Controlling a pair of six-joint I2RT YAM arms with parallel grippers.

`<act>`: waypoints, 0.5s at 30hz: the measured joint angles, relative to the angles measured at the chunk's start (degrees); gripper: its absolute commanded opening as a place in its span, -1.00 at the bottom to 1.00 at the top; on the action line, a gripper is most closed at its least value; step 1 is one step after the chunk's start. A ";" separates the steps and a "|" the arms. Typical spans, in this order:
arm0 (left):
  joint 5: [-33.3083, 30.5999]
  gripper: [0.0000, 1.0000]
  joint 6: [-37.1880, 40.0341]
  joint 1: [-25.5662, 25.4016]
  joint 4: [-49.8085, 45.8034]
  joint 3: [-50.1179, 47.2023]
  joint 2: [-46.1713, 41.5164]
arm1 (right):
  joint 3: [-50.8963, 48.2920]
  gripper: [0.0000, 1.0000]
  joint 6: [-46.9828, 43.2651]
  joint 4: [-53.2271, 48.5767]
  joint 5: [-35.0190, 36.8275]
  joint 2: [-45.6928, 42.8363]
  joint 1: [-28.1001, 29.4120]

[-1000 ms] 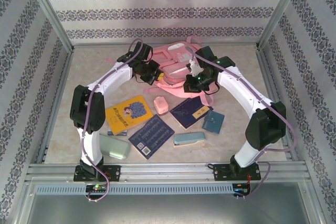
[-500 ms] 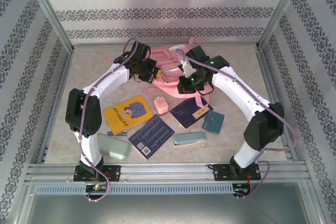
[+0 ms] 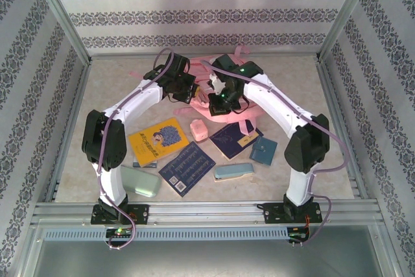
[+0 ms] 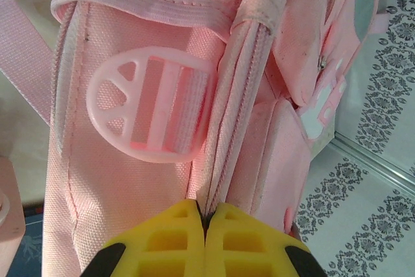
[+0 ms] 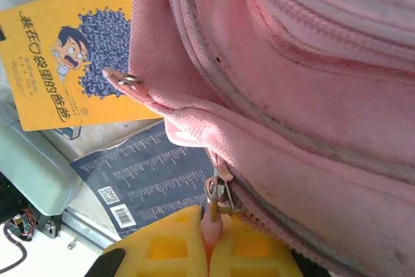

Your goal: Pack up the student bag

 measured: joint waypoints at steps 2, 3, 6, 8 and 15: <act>-0.39 -1.00 -0.44 -0.04 0.07 0.00 0.00 | 1.01 -0.84 0.57 -0.85 0.70 1.11 0.63; -0.59 -1.00 -0.83 -0.13 0.22 0.00 0.00 | 1.40 -0.79 0.87 -1.27 1.05 1.53 0.94; -1.20 -1.00 -2.08 -0.39 1.27 0.00 0.00 | 1.99 -0.74 1.90 -1.44 2.25 1.97 1.49; -1.60 -1.00 -3.30 -0.63 2.14 -0.04 -0.07 | 2.29 -0.73 2.73 -1.38 2.86 2.01 1.68; -5.09 -1.00 -7.26 -1.29 6.54 -3.52 -3.13 | 4.59 -0.93 4.11 -1.42 4.15 3.15 1.68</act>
